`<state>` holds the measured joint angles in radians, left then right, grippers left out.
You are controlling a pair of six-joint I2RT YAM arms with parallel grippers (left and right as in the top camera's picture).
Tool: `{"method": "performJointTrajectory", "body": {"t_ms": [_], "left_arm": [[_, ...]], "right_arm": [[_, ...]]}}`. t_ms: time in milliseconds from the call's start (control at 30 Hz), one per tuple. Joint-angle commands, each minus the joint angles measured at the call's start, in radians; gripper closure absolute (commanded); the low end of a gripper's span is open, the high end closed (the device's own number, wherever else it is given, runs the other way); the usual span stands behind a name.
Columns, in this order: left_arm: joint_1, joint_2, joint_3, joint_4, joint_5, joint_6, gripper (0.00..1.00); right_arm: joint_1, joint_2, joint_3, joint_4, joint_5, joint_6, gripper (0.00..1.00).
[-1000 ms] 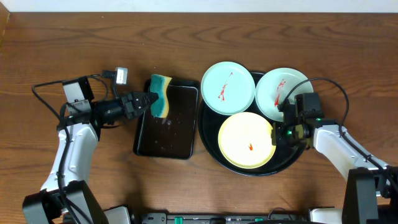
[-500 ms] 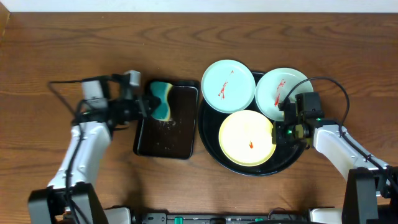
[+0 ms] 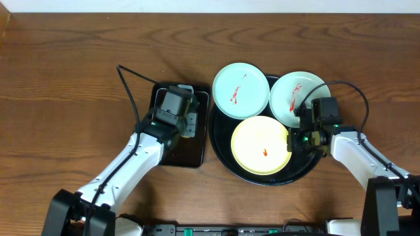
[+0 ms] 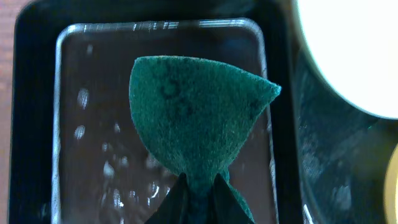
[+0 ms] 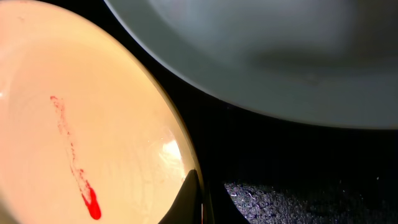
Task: Clean dirty plates on tray and stack at the side
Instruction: 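Scrub the yellow plate with the sponge in the left gripper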
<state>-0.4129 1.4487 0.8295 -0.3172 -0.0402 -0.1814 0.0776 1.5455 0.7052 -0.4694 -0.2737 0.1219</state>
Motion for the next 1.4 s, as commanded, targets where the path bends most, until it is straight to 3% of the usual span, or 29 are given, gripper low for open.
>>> {"method": "performJointTrajectory", "body": {"t_ms": [0,133,300,833,967,1133,1267,1367], "left_arm": [[-0.027,-0.005,0.079,-0.038,-0.027,-0.035,0.93],[-0.067,-0.005,0.146,-0.090,0.040,-0.074,0.92],[-0.161,-0.001,0.155,0.026,0.262,-0.145,0.93],[-0.434,0.283,0.154,0.327,0.269,-0.650,0.92],[-0.469,0.353,0.154,0.389,0.268,-0.702,0.93],[-0.478,0.439,0.154,0.388,0.214,-0.714,0.93],[-0.455,0.453,0.154,0.234,0.000,-0.711,0.93],[-0.405,0.434,0.155,0.166,-0.048,-0.710,0.93]], "right_arm": [[0.012,0.006,0.016,0.005,0.034,0.013,0.99],[0.012,0.006,0.016,0.005,0.034,0.013,0.99],[0.012,0.006,0.016,0.005,0.034,0.013,0.99],[0.013,0.006,0.016,0.003,0.034,0.013,0.99],[0.013,0.006,0.016,0.006,0.034,0.013,0.99],[0.013,0.006,0.016,0.005,0.034,0.013,0.99],[0.013,0.006,0.016,0.005,0.034,0.013,0.99],[0.013,0.006,0.016,0.005,0.034,0.013,0.99]]}}
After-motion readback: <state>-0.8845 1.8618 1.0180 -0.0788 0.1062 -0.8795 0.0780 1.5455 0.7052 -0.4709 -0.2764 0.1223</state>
